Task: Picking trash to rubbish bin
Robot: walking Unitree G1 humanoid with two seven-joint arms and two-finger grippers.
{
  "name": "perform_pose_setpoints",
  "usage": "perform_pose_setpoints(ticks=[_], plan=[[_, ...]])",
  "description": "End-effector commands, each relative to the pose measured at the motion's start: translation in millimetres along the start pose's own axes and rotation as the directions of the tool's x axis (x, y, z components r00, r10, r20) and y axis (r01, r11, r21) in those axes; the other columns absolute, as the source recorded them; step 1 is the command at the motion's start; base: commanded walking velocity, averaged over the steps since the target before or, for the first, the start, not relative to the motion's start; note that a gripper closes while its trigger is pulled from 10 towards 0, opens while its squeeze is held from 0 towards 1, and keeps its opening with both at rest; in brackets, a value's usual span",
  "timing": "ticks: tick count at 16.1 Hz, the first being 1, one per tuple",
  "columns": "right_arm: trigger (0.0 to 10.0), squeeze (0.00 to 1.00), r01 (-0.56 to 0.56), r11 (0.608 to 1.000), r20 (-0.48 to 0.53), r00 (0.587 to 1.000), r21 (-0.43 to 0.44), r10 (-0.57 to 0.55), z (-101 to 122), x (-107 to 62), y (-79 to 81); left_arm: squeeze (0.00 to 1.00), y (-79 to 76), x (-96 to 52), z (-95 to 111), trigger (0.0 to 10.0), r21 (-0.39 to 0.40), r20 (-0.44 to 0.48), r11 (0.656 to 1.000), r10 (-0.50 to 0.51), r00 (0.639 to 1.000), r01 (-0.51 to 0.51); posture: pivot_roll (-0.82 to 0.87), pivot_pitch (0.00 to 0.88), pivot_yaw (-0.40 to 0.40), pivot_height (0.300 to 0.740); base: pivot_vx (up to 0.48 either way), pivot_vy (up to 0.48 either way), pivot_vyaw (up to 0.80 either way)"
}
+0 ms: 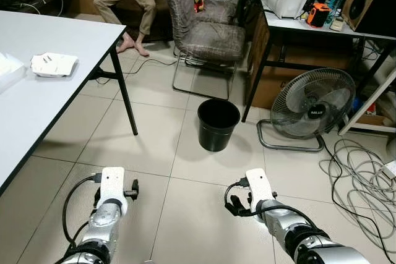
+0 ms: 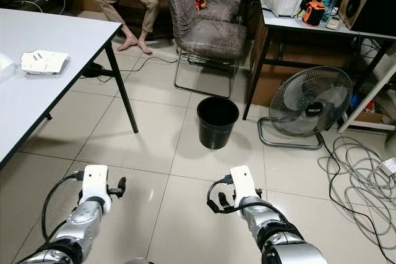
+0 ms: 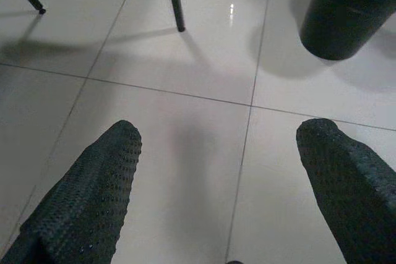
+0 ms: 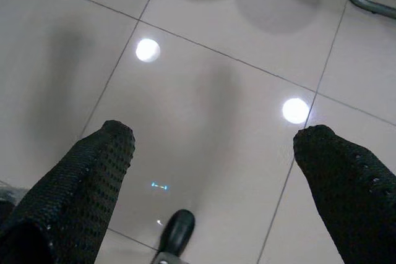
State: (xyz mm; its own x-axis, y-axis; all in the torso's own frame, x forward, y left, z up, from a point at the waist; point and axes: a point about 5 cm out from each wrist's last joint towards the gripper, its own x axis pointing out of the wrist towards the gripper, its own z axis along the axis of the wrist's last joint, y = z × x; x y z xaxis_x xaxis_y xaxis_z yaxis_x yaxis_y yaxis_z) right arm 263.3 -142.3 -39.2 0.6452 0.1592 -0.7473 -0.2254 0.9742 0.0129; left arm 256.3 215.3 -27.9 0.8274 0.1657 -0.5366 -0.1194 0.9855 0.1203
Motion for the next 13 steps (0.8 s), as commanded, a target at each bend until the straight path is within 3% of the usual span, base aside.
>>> perform_pose_setpoints(ticks=[1, 5, 9, 10, 12, 13], plan=[[10.0, 0.0, 0.005, 0.999, 0.02, 1.0, 0.033, -0.005, 6, 0.1, -2.2, 0.0, -1.6, 0.8, 1, 10.0, -0.007, -0.001, 1.0, -0.002, 1.0, 0.002, 0.01, 0.0, -0.019, 0.74, 0.0, 0.0, 0.0], [10.0, 0.0, -0.021, 0.999, 0.017, 1.0, 0.027, 0.02, 6, 1.2, 5.0, 0.0, -0.1, 2.3, 6, 10.0, -0.033, 0.011, 0.999, 0.015, 1.0, -0.014, 0.02, 0.004, -0.034, 0.74, 0.0, 0.0, 0.0], [10.0, 0.0, 0.009, 0.998, 0.026, 1.0, 0.057, -0.011, 5, 0.8, 2.3, 0.0, -2.2, 2.2, 8, 10.0, -0.07, 0.035, 0.998, -0.009, 0.999, 0.012, 0.01, 0.023, -0.018, 0.74, 0.0, 0.0, 0.0], [10.0, 0.0, 0.012, 0.996, 0.06, 0.998, 0.092, -0.017, 10, 0.1, -1.8, 0.0, -7.5, 2.7, 19, 10.0, -0.091, 0.11, 0.996, -0.012, 0.994, 0.023, 0.0, 0.036, -0.014, 0.74, 0.0, 0.0, 0.0], [10.0, 0.0, 0.009, 0.995, 0.085, 0.996, 0.097, -0.017, 14, -0.1, -2.9, 0.0, -9.5, 2.4, 25, 10.0, -0.093, 0.152, 0.995, -0.01, 0.988, 0.025, 0.0, 0.042, -0.011, 0.74, 0.0, 0.0, 0.0], [10.0, 0.0, 0.008, 0.993, 0.121, 0.992, 0.114, -0.022, 20, -0.4, -4.4, 0.0, -13.2, 0.3, 31, 10.0, -0.062, 0.219, 0.998, -0.014, 0.976, 0.029, -0.01, 0.062, -0.011, 0.74, 0.0, 0.0, 0.0]])
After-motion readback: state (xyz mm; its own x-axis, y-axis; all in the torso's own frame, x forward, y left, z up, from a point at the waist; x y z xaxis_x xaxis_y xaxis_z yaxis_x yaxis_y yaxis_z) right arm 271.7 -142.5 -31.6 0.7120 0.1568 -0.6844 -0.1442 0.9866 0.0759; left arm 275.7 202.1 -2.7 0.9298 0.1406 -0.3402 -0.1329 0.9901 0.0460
